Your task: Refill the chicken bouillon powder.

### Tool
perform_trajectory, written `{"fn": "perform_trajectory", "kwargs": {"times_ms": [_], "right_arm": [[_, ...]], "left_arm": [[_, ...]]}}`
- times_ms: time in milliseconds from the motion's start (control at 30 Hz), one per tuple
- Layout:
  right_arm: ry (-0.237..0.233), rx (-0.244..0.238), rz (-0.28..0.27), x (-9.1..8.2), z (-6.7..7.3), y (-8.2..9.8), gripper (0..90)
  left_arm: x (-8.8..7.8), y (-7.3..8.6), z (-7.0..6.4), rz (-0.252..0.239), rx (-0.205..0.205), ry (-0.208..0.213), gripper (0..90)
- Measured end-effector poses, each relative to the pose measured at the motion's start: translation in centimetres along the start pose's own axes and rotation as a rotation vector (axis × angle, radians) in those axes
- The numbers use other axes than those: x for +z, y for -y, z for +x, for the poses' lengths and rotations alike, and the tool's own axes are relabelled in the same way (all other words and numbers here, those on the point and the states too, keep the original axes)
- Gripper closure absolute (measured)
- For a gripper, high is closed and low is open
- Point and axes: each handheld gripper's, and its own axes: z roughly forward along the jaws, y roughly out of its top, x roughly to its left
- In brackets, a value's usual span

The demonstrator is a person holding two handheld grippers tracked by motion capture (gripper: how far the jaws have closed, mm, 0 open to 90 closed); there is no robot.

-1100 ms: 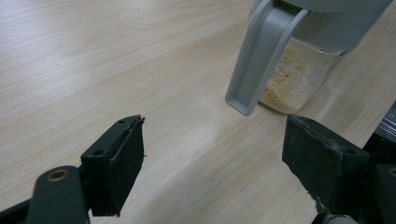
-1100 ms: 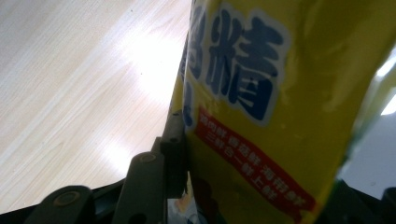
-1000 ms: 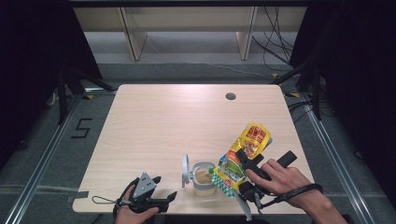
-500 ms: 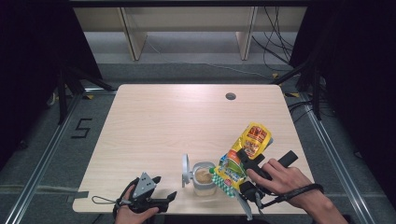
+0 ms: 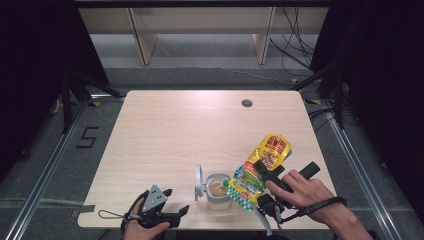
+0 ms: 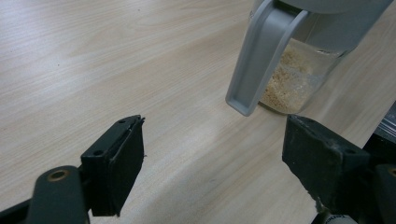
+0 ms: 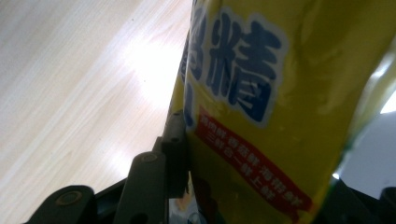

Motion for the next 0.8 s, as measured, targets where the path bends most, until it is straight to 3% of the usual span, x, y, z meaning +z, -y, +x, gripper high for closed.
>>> {"fn": "perform_trajectory", "kwargs": {"times_ms": [200, 233, 267, 300, 367, 400, 433, 467, 500, 533, 633, 667, 733, 800], "right_arm": [[-0.019, 0.092, -0.01, -0.1, 0.6, 0.5, 63.8], [-0.013, 0.074, -0.02, 0.0, 0.4, 0.6, 63.9], [-0.023, 0.115, -0.023, 0.0, 0.7, 0.7, 63.9], [-0.057, 0.113, -0.006, -0.1, 0.6, 0.7, 64.0], [-0.053, 0.182, -0.03, 0.2, 1.1, 1.0, 64.1], [-0.056, 0.194, -0.039, 0.3, 1.3, 1.1, 64.2], [-0.041, 0.199, -0.053, 0.4, 1.6, 1.2, 64.4], [-0.058, 0.207, -0.055, 0.5, 1.6, 1.2, 64.5], [-0.058, 0.217, -0.064, 0.5, 1.7, 1.3, 64.6], [-0.054, 0.222, -0.075, 0.7, 2.0, 1.4, 64.7], [-0.074, 0.244, -0.07, 0.8, 2.2, 1.6, 64.9], [-0.078, 0.257, -0.073, 0.8, 2.3, 1.7, 64.9], [-0.07, 0.281, -0.095, 0.7, 2.4, 1.8, 65.0], [-0.052, 0.264, -0.144, 1.0, 2.2, 1.9, 65.2]], "left_arm": [[0.0, 0.0, 0.0, 0.0, -0.002, 0.0, 20.3], [0.0, 0.0, 0.0, -0.001, -0.002, -0.001, 20.3], [0.0, 0.0, 0.0, -0.001, -0.002, -0.001, 20.3], [0.0, 0.0, 0.0, 0.0, -0.002, 0.0, 20.3], [0.0, 0.0, 0.0, 0.0, -0.002, 0.0, 20.3], [0.0, 0.0, 0.0, 0.0, -0.002, -0.001, 20.3], [0.0, 0.0, 0.0, 0.003, -0.001, -0.003, 20.3], [0.0, 0.0, 0.0, 0.003, -0.006, -0.003, 20.3], [0.0, -0.1, 0.2, 0.004, 0.026, -0.002, 20.3], [-0.1, 0.0, 0.1, 0.014, 0.027, -0.008, 20.3], [0.0, 0.0, 0.1, 0.003, 0.022, -0.002, 20.3], [0.0, 0.0, 0.0, 0.003, 0.001, -0.003, 20.3], [0.0, 0.0, 0.0, 0.007, -0.001, -0.004, 20.3], [0.0, 0.0, 0.1, 0.0, 0.024, 0.001, 20.3]]}}
